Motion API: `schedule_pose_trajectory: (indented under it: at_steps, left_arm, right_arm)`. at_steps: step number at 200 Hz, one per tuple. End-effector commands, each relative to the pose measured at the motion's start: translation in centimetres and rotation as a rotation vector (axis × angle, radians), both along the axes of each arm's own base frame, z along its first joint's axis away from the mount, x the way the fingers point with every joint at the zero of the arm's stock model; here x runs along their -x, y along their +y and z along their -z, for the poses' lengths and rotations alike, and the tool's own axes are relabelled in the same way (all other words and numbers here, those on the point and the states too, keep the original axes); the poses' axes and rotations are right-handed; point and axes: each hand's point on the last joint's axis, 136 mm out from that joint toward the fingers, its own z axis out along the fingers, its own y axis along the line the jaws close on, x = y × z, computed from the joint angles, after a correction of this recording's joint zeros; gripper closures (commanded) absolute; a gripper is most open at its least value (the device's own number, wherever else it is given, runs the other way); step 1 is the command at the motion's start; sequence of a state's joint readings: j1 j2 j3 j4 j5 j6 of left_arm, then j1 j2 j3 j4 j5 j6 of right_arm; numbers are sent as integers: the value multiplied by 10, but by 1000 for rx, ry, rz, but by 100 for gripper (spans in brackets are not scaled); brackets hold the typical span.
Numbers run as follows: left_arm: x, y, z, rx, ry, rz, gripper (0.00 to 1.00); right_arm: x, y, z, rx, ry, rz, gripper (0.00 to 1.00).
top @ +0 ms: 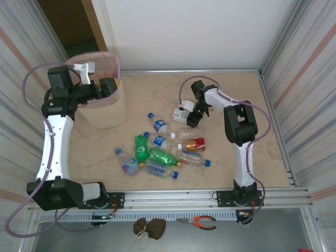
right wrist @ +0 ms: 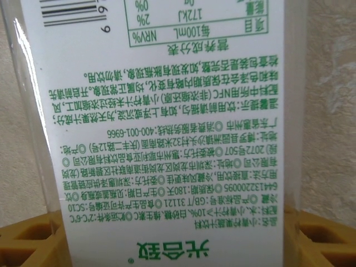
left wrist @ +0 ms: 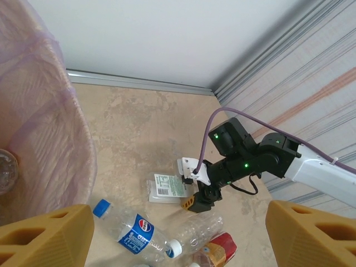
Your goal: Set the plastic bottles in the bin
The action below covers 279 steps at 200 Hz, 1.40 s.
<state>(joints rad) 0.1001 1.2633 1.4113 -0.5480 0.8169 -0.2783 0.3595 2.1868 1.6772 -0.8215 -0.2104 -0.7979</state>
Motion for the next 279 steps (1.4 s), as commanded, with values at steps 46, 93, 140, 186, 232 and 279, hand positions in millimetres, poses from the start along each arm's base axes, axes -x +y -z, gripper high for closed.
schedule_pose_trajectory:
  at_steps: [46,93,140,186,232,279]
  left_arm:
    - [10,-18,-20,-11,-74,93,21]
    - [22,-40,-25,-55,-102,219,21]
    - [36,-70,-18,-162,-72,359,22]
    - [62,-110,2,-288,-9,545,22]
    - [90,-141,26,-403,65,696,22]
    - [108,-163,46,-484,138,776,21]
  right_arm:
    - [-19,10,-73,-88,-244,-37,48]
    - [-7,19,-137,-95,-528,-157,51]
    - [34,44,-195,-68,-832,-382,55]
    - [80,68,-235,-24,-1063,-579,57]
    - [116,82,-261,15,-1240,-733,59]
    - [136,88,-279,52,-1344,-810,59]
